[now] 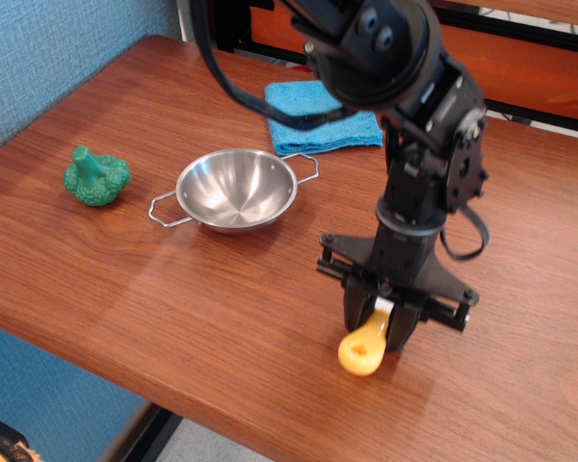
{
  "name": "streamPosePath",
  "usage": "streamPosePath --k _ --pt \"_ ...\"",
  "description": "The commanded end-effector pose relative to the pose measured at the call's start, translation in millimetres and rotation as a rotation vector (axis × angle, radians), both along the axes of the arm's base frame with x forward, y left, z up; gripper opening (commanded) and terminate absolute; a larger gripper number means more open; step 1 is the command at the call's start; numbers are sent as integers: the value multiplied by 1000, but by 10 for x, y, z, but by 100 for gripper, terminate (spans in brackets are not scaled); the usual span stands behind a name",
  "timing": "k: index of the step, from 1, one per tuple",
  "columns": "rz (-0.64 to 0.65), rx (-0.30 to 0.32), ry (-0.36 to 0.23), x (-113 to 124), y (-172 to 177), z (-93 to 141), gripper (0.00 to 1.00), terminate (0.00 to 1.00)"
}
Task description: Move the yellow-handled knife to the left of the silver bowl.
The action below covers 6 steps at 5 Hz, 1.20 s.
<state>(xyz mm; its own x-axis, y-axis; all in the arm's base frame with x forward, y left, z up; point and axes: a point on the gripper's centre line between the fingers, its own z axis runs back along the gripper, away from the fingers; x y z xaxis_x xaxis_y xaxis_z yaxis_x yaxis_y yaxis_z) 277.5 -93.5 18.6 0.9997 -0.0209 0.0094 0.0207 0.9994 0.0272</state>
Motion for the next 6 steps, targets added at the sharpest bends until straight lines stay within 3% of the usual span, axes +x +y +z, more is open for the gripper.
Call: streamPosePath --k 1,2,3,5,6 --pt "194 22 -183 460 474 889 0 0" --pt "340 67 -205 703 938 1040 0 0" --pt "504 82 -214 865 1412 1044 0 0" --pt "712 66 -172 958 2119 854 0 0" --pt "893 102 -162 994 2307 658 0 0"
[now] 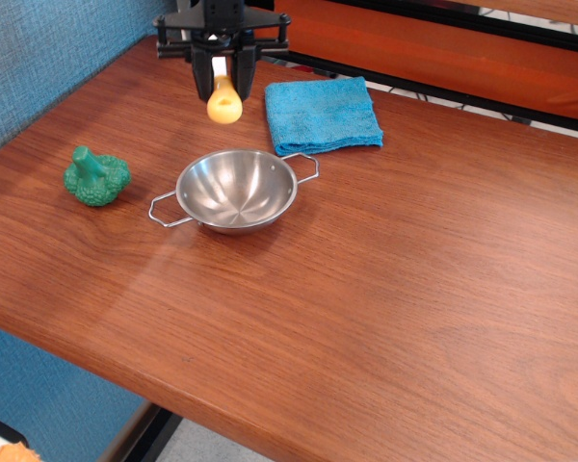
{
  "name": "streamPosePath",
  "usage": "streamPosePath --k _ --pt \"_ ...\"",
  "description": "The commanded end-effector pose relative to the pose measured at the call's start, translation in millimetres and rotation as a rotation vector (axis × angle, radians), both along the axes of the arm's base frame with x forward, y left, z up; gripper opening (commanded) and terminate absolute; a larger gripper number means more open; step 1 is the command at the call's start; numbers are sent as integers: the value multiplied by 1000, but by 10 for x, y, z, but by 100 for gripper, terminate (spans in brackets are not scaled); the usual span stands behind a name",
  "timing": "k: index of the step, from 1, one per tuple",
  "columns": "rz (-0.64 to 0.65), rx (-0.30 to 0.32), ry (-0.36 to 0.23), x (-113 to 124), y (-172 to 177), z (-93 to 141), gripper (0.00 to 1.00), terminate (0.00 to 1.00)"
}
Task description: Move the yellow-handled knife to the left of the silver bowl.
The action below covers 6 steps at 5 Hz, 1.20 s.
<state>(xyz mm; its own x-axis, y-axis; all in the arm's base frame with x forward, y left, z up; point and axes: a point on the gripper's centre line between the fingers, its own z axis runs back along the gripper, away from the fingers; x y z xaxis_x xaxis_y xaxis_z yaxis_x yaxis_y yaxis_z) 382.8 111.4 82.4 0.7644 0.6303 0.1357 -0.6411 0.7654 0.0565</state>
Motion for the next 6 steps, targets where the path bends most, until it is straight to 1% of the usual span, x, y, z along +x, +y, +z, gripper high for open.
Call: streamPosePath --k 1,2,3,4,5,6 --pt "387 62 -39 -43 275 -119 0 0" --pt "555 69 -18 -41 381 -217 0 0" --pt "627 60 -22 -114 465 -327 0 0" --pt "618 40 -34 -129 498 -410 0 0" --pt "611 15 -54 -133 485 -420 0 0" --pt "597 -11 -57 -133 501 -441 100 0"
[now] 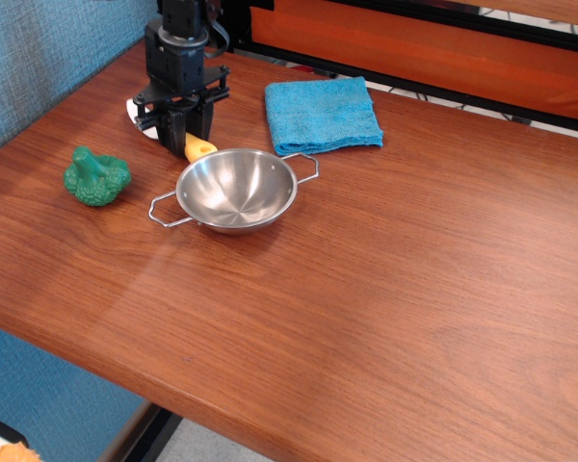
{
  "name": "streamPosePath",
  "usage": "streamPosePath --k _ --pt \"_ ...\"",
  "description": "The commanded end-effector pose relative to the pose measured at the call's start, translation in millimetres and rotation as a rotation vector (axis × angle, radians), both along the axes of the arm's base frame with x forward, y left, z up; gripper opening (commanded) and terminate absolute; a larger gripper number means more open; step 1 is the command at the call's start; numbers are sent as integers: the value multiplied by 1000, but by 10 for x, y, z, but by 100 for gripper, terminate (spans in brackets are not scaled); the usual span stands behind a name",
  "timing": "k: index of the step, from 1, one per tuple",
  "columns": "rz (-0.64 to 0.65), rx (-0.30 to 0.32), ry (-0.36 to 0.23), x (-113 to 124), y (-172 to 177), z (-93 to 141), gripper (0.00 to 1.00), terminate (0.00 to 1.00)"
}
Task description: Move the yellow-handled knife to the left of the silver bowl.
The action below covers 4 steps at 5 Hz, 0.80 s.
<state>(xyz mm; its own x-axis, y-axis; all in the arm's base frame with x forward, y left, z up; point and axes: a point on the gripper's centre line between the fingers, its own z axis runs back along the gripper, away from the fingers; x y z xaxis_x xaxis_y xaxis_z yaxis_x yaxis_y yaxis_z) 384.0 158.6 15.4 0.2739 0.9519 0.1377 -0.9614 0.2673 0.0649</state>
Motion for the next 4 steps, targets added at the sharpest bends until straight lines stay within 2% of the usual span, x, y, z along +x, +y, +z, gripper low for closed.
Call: streamPosePath --k 1,2,3,4 --pt "-31 -19 -67 -130 40 234 100 0" --pt "-45 -2 -65 -77 21 378 100 0" --pt "-115 40 -72 53 -71 718 100 0" --pt "-263 79 -53 162 -278 1087 100 0"
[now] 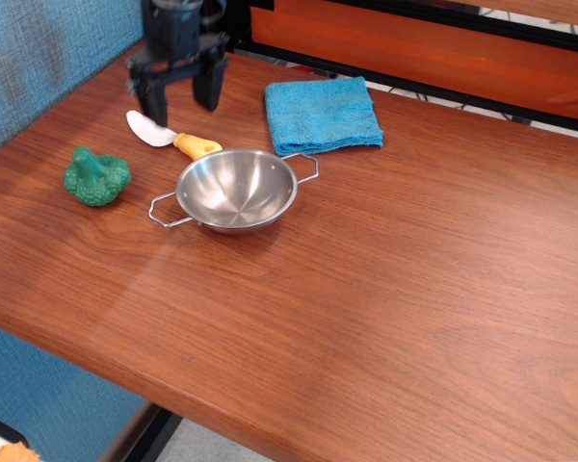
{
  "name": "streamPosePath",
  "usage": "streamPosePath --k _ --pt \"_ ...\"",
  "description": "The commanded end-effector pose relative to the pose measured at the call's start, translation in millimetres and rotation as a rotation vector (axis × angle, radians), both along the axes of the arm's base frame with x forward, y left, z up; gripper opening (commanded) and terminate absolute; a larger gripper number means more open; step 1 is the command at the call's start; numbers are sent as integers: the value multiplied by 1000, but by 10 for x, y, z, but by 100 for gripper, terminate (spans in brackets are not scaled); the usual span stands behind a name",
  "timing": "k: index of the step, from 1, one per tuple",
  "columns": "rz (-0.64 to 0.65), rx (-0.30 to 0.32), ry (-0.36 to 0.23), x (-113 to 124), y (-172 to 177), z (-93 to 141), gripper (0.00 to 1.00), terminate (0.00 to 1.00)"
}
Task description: Move the yellow-handled knife to the left of the silver bowl.
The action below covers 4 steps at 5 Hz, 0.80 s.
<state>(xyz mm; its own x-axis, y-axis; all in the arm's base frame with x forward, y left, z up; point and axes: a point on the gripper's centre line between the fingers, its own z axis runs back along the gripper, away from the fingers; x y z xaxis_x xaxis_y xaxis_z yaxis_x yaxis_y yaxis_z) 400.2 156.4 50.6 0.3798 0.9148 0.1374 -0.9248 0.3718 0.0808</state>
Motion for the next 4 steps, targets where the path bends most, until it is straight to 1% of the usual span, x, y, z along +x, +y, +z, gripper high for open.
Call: streamPosePath --k 1,2,3,4 --pt "-398 -53 -74 -153 -409 722 100 0" --pt "-649 -33 -69 -620 -505 794 100 0" --pt "-859 -24 -65 -1042 -390 922 100 0" --pt "-909 -5 -23 -1401 -376 1094 100 0"
